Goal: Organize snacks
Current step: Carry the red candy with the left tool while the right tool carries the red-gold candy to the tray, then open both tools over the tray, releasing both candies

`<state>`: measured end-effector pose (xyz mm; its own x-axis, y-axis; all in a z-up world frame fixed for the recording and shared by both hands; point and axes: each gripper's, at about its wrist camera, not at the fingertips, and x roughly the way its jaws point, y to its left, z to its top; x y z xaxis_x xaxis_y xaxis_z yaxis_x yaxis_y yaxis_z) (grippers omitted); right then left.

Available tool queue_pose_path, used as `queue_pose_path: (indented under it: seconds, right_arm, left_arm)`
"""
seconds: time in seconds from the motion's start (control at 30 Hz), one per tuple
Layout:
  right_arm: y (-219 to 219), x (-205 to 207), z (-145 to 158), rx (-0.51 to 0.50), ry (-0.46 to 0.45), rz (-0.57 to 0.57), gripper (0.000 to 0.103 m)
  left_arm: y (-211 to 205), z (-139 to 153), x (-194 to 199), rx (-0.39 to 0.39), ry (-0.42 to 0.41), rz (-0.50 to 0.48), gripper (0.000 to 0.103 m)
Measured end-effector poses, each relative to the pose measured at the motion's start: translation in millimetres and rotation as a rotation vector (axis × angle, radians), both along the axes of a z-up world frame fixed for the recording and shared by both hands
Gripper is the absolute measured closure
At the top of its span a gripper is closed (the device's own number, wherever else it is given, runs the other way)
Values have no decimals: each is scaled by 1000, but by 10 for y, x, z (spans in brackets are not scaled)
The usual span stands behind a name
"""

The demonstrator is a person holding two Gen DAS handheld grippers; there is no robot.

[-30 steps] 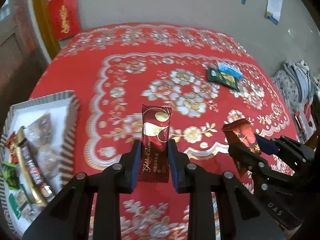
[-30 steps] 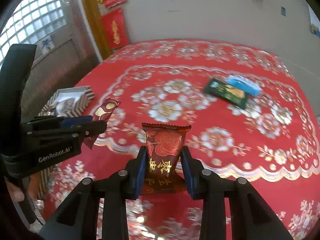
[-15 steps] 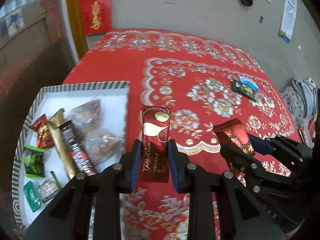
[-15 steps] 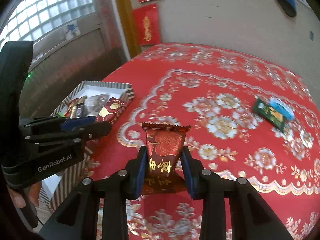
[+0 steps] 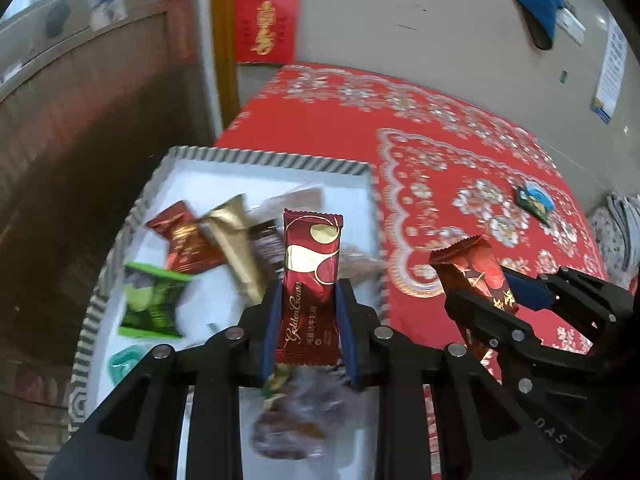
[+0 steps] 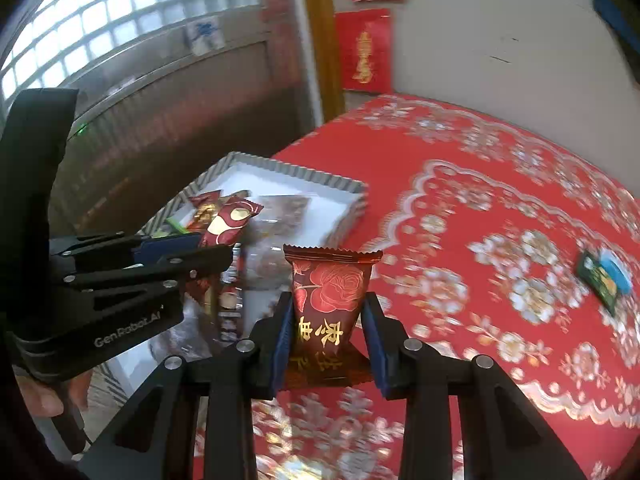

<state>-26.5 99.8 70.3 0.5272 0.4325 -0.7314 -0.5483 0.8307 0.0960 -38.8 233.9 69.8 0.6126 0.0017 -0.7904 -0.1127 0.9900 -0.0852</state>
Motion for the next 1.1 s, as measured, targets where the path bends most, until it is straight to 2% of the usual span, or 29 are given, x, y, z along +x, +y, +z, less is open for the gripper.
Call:
queue_pose_path:
  seconds: [0.33,0.63,0.73,0.83,0.9,0.93,1.0,1.07,1.1]
  right_arm:
    - [625,-10,-83,-23,18,106,69]
    - [997,57,-302,-46,59,147,69]
    - [1035,82,-369,-56,71,148,68]
    - [1039,58,-383,-54,66,159,66]
    - [1025,46,-363,-43,68,163,61]
    - [1010,38,-345,-39,61,161,55]
    - [963,23,-301,-32,46,158,47]
    - [931,18,-254,-12,41,156,45]
    - [908,7,-216,1,37,159,45]
  left_arm:
    - [454,-114,-153,6,23,86,79]
    - [629,-264,-162,14,39,139,79]
    - [629,-285,-146,51,36,152,79]
    - [653,-317,-124,31,44,156,77]
    - [675,-332,-120,20,45,173,77]
    - [687,-336,-118,23,46,176,76]
    - [699,-336,-117,23,47,182,70]
    - [707,-315,-131,14,39,184,61]
    - [706,-293,-136,15,33,187,60]
